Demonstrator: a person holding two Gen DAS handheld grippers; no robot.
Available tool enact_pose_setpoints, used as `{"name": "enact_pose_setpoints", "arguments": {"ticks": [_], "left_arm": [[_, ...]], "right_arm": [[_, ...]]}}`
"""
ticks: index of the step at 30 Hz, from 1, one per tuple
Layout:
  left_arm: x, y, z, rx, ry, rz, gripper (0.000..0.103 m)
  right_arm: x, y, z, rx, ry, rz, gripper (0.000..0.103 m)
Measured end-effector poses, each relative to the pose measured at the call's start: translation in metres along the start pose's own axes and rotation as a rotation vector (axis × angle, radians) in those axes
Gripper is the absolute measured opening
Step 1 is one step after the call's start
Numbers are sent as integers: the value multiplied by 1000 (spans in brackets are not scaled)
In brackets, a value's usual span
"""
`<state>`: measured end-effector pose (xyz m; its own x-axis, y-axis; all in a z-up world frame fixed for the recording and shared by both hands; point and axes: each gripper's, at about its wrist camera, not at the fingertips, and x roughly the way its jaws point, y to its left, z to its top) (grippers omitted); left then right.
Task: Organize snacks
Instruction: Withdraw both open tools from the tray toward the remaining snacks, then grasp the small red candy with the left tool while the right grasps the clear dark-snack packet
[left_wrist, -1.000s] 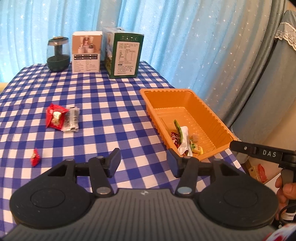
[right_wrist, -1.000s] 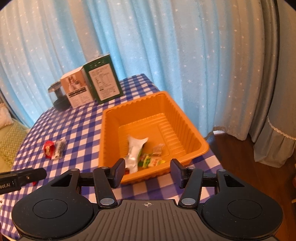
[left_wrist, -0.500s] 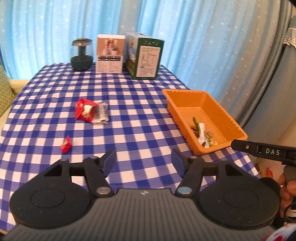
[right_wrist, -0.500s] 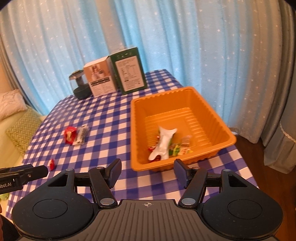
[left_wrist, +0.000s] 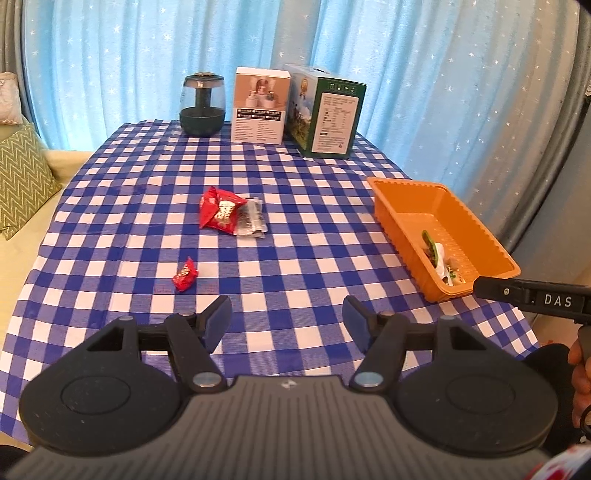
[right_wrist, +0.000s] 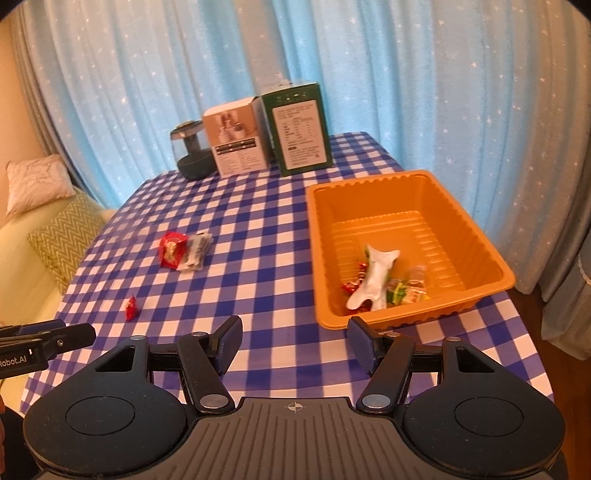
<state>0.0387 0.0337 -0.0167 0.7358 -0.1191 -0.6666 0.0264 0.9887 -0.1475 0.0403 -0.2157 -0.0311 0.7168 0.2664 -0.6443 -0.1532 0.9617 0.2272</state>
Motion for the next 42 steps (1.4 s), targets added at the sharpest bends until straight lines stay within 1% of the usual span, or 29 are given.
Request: {"name": "enact_pose_setpoints", "arguments": {"ticks": [10, 21, 25, 33, 38, 42], "left_arm": [[-1, 17, 0, 0, -3, 14, 63], [16, 45, 0, 16, 13, 10, 62], [29, 58, 3, 64, 35, 30, 56], [70, 87, 10, 180, 69, 27, 54], [102, 100, 12, 257, 110, 19, 46], [127, 110, 13, 311, 127, 9, 42]], "right_arm": [[9, 17, 1, -35, 10, 17, 63], [28, 37, 2, -85, 21, 27, 63], [40, 51, 4, -111, 23, 42, 63], [76, 79, 9, -175, 35, 68, 63], [102, 90, 12, -190, 53, 72, 63], [120, 94, 12, -204, 72, 70, 63]]}}
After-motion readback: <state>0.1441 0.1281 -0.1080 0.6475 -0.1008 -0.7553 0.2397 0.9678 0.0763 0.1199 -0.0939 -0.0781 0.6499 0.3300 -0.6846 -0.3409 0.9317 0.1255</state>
